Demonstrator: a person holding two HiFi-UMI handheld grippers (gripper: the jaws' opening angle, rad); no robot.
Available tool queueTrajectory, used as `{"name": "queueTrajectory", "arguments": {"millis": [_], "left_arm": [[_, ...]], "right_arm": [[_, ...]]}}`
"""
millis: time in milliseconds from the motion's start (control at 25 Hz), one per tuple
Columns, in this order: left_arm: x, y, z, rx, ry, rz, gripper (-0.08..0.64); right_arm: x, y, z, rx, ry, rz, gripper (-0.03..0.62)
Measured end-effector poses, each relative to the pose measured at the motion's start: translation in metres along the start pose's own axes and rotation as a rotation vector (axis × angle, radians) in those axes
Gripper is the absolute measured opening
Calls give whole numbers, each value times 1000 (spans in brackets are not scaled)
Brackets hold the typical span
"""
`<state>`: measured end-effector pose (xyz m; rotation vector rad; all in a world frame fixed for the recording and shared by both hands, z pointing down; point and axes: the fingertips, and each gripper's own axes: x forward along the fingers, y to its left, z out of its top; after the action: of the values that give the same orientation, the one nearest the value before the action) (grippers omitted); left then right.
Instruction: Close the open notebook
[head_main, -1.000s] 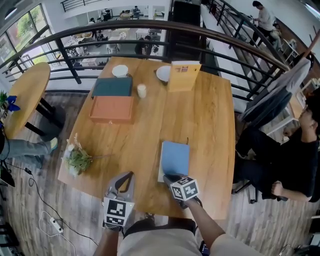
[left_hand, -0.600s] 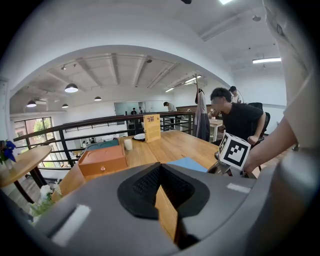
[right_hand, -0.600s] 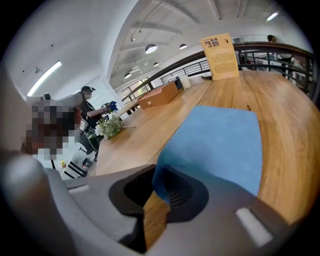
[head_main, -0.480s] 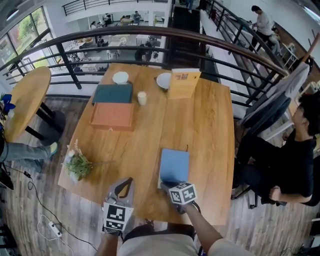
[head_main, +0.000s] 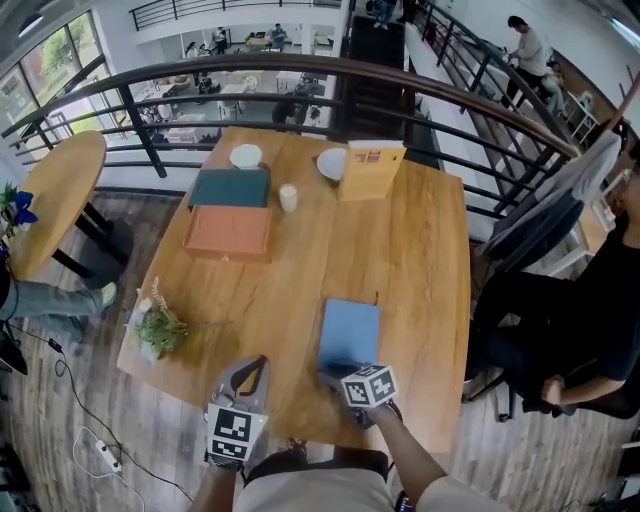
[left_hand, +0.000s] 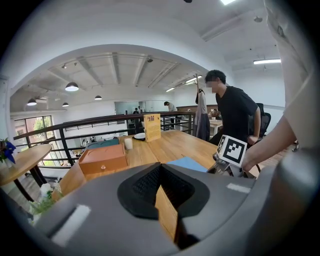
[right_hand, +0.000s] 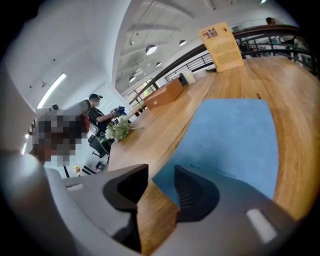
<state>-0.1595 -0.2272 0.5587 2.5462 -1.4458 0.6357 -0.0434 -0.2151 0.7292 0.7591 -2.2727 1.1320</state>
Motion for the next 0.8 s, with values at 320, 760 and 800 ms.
{"name": "queueTrajectory", "arguments": {"millis": [320,760,800], "left_arm": [[-4,1,0,3,1,9,6],[-2,-6,4,9,-8,0,6],[-2,-6,4,10,-8,-1,6]], "right_arm": [[-4,-3,0,64,-12,43,155],[-16,-24,-5,26,11,-81,80],[-15,-25,-5,17,16,-98,69]]}}
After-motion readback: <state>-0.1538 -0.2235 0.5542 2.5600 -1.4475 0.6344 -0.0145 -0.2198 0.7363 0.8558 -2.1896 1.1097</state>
